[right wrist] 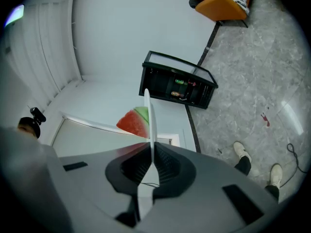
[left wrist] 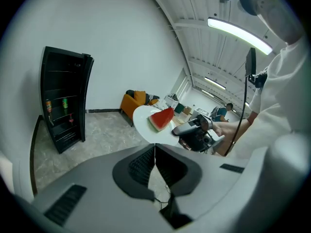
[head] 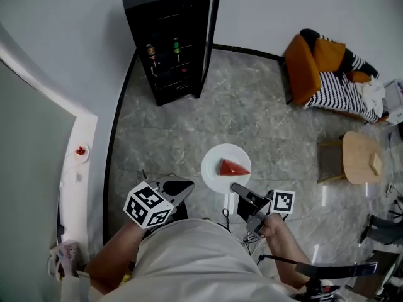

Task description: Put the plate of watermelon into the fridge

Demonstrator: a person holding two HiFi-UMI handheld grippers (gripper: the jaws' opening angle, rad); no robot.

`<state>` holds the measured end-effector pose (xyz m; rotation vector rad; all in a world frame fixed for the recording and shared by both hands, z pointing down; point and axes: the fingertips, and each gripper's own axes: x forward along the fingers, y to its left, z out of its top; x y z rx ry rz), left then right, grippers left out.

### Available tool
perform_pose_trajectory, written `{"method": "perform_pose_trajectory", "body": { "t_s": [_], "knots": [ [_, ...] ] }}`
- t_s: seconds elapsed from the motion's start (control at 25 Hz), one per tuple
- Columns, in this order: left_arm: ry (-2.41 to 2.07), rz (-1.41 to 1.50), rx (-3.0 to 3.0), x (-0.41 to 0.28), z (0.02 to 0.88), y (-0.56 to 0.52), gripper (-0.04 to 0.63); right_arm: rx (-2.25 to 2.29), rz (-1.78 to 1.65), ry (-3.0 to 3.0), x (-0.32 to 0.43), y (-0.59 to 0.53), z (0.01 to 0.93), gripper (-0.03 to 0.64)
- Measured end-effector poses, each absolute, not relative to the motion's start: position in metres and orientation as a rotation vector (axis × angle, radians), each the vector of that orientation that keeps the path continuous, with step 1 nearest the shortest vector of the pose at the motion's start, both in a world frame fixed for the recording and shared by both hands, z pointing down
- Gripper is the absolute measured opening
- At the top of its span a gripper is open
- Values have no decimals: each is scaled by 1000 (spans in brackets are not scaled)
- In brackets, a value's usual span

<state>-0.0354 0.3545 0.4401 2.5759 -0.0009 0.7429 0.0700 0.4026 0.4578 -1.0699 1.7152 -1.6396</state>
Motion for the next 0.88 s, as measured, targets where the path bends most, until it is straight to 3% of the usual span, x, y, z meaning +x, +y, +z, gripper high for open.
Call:
{"method": "perform_pose_trajectory", "body": {
  "t_s": [0.88],
  "knots": [
    [-44, 707, 2584, -45, 431, 61, 14, -1111, -1690, 1689, 78, 21, 494, 23]
  ]
}}
